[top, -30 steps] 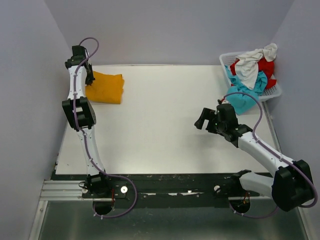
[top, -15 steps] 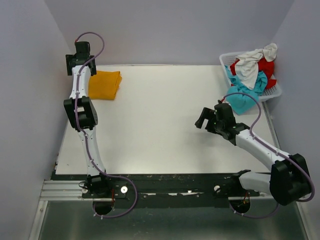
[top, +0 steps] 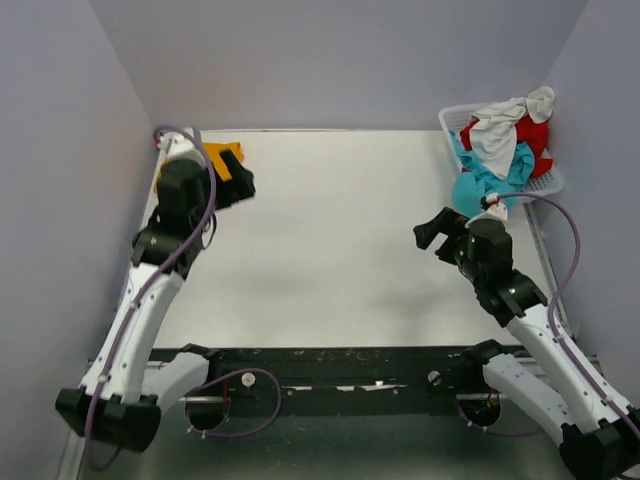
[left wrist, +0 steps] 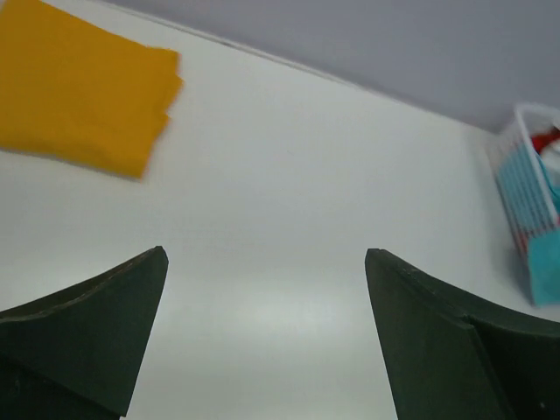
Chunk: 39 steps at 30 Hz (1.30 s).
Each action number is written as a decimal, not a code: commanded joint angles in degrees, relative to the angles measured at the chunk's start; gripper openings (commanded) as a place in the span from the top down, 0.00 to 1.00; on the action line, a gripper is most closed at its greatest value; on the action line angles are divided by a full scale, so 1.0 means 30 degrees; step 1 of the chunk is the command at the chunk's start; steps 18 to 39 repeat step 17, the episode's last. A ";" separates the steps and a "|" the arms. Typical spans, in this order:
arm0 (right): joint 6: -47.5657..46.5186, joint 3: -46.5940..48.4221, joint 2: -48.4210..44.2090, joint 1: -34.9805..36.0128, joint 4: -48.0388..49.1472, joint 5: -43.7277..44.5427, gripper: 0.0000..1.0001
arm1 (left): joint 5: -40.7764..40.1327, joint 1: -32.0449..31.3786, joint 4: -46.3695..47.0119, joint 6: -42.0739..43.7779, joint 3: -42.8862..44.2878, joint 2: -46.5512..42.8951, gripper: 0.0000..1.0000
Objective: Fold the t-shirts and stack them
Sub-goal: Reset both arms
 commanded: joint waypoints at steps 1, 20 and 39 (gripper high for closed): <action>-0.0323 -0.1594 -0.2381 -0.0098 -0.1750 0.1683 0.00 | 0.1370 -0.4608 0.2043 -0.3678 -0.8739 -0.4768 0.02; 0.0140 -0.4551 -0.6429 -0.0120 -0.0034 0.3067 0.00 | -0.2731 -0.8577 -0.1535 -0.4317 -1.4324 -1.2709 0.01; 0.0140 -0.4551 -0.6429 -0.0120 -0.0034 0.3067 0.00 | -0.2731 -0.8577 -0.1535 -0.4317 -1.4324 -1.2709 0.01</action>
